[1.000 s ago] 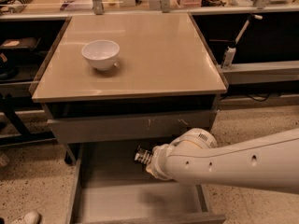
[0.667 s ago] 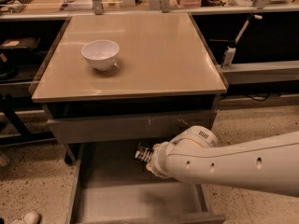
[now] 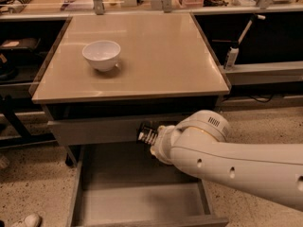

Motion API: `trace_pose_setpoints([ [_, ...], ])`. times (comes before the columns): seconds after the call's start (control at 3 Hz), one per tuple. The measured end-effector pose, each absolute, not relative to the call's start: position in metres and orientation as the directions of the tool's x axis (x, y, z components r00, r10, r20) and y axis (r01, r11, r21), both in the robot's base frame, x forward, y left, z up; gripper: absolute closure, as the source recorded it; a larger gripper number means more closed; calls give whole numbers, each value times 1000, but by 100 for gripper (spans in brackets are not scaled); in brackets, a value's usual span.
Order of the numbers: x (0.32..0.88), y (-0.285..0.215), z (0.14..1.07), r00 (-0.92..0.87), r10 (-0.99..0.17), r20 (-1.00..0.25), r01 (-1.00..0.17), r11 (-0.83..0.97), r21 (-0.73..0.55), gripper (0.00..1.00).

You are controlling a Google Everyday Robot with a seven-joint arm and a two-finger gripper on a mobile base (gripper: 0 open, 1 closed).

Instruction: Pick rxbar chocolate from middle drawer and place on counter

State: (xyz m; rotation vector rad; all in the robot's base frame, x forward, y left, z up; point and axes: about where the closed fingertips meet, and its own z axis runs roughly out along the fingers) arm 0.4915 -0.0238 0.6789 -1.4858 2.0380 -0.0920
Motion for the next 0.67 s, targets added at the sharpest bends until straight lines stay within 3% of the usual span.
trace_pose_setpoints([
  [0.67, 509, -25, 713, -165, -894, -416, -813, 362, -456, 100],
])
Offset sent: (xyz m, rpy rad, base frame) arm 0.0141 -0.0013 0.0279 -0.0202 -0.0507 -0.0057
